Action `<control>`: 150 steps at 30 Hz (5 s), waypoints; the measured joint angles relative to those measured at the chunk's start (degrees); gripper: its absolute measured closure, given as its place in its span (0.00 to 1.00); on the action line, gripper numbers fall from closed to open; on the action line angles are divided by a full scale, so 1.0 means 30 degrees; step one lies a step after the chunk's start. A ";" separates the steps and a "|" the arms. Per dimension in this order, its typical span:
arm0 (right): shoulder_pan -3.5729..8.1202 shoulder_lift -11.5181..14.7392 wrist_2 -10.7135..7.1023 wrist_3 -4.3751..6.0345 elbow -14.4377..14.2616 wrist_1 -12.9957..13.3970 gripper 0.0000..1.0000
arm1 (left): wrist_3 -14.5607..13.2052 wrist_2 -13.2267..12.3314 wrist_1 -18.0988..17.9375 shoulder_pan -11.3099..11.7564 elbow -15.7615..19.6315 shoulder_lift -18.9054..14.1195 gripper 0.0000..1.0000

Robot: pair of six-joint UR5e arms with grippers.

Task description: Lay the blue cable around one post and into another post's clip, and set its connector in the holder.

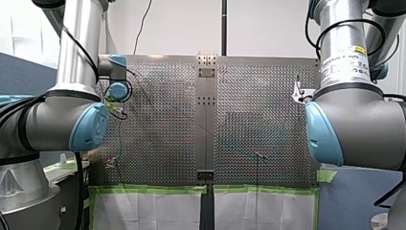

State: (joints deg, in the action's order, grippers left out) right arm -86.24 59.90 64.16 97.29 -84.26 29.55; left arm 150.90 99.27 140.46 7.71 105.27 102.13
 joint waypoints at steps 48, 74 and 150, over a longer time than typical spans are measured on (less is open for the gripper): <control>-0.0037 -0.0146 -0.0055 -0.0086 0.0009 0.0301 0.29 | -0.0011 0.0006 0.0029 -0.0001 0.0000 0.0005 0.00; -0.0025 -0.0148 -0.0501 0.0033 0.0016 0.0579 0.00 | -0.0145 0.0008 0.0029 -0.0008 0.0000 0.0002 0.00; 0.0149 -0.0253 -0.0886 -0.0019 0.0167 -0.0307 0.00 | -0.1286 0.2181 0.5078 -0.1283 0.1274 -0.2276 0.00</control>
State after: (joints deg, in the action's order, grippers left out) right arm -85.79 59.14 61.50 97.24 -83.76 28.63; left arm 147.05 105.81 155.69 3.86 109.09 95.30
